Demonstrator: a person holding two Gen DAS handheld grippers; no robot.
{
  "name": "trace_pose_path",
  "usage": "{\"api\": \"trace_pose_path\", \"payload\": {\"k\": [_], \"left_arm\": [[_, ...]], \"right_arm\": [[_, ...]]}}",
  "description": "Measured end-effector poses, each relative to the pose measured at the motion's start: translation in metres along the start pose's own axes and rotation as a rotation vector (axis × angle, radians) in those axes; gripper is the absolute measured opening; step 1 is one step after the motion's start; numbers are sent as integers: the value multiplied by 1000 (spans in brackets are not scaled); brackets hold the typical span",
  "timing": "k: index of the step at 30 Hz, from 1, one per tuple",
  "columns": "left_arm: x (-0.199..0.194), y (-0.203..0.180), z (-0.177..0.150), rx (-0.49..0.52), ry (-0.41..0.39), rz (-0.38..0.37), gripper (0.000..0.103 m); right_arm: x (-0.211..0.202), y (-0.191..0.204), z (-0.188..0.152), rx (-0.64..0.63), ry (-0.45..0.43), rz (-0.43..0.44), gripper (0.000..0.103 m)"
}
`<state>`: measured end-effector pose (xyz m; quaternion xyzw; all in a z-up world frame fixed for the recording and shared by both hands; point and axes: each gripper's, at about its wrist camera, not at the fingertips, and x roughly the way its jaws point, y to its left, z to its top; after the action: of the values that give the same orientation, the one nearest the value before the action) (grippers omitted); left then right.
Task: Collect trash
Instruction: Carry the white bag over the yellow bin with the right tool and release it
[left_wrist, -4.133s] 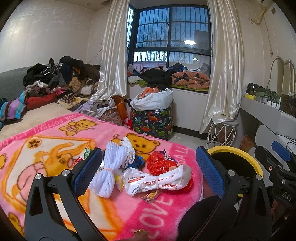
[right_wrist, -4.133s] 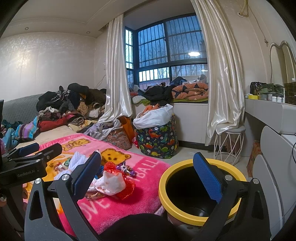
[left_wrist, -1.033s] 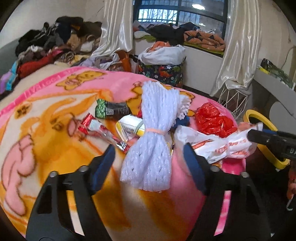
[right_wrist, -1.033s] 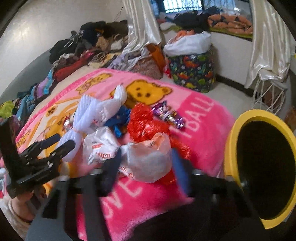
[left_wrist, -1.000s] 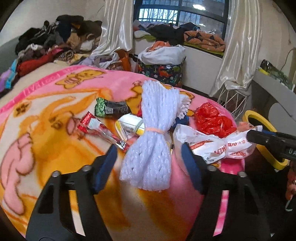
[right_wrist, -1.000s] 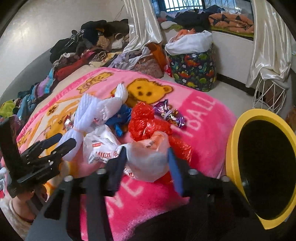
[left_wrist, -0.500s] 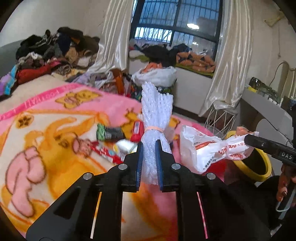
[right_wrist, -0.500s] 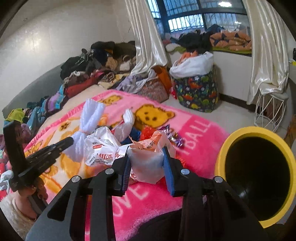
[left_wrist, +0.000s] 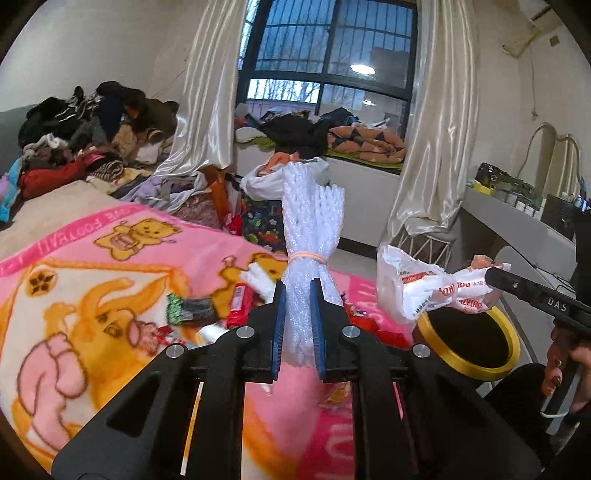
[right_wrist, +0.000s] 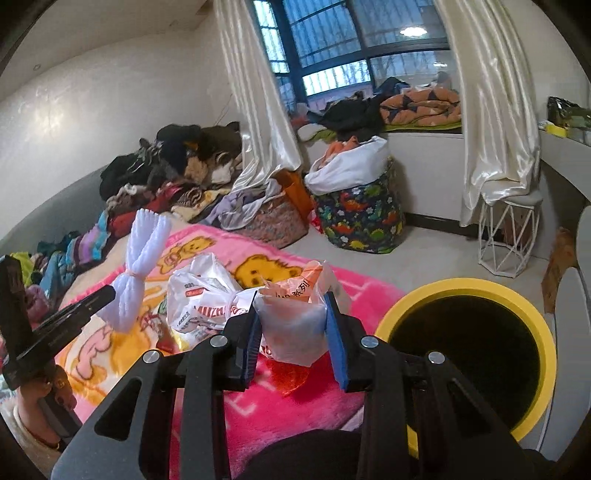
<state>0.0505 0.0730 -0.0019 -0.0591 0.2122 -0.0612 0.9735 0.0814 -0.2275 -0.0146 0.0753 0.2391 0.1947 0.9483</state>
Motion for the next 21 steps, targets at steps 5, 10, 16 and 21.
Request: {"api": "trace_pose_path", "payload": {"k": [5,10,16,21], "left_arm": [[5,-21,2,26,1,-43,8],[12,-44,1,61,10,-89,8],[22,-69,-2,102,17,-143,8],[25,-85,-1,127,17,-180,8]], "right_arm": [[-7,-20,1,31,-19,-44,30],[-15,-39,2,60,-40,-96,30],[-24,-57,-1,82,-65,-163,30],[-32,-74,0,100,-84,-227,30]]}}
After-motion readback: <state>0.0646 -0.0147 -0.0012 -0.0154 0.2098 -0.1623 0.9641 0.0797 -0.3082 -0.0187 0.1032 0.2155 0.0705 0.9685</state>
